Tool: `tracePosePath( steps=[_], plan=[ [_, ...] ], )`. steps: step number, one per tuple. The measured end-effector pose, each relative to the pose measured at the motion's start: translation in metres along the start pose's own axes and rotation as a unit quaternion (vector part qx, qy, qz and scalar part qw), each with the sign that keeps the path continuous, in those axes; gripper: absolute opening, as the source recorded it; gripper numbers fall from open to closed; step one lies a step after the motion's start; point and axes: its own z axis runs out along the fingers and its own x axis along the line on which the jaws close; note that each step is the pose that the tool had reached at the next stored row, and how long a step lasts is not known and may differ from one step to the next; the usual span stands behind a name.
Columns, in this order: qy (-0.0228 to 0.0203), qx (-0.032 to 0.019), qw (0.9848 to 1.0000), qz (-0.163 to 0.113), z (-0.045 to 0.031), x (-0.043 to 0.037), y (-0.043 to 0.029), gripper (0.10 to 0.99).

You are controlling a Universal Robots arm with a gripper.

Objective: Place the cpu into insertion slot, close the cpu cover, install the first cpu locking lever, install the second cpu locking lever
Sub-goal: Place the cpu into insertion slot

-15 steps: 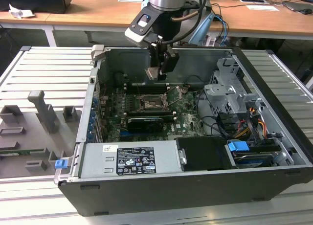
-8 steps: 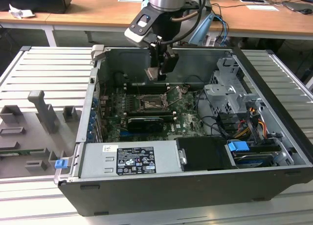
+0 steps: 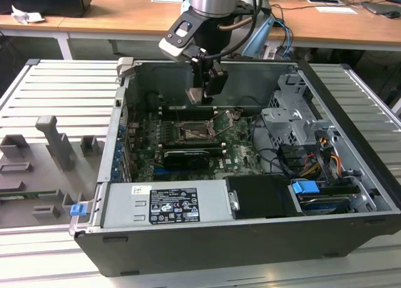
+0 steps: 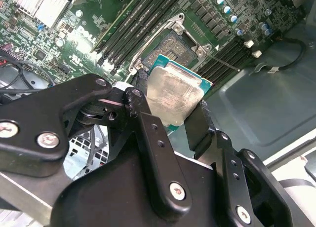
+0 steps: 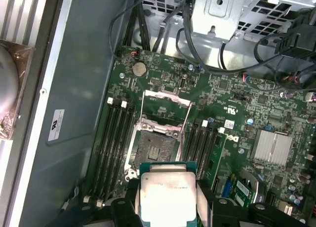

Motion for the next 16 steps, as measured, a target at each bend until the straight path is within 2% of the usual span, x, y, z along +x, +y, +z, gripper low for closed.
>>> tracePosePath(
  steps=[4,7,11,16],
  plan=[
    [-0.0012,-0.0002,1.0,0.007,0.0051,-0.0003,-0.0001,0.541],
    [-0.0014,-0.0003,0.9997,0.026,0.0103,-0.0006,-0.0001,0.541],
    [-0.0012,-0.0018,0.9982,0.06,0.0162,-0.0009,-0.0001,0.541],
    [-0.0012,-0.0027,0.9971,0.075,0.0186,-0.001,-0.0002,0.541]
  ],
)
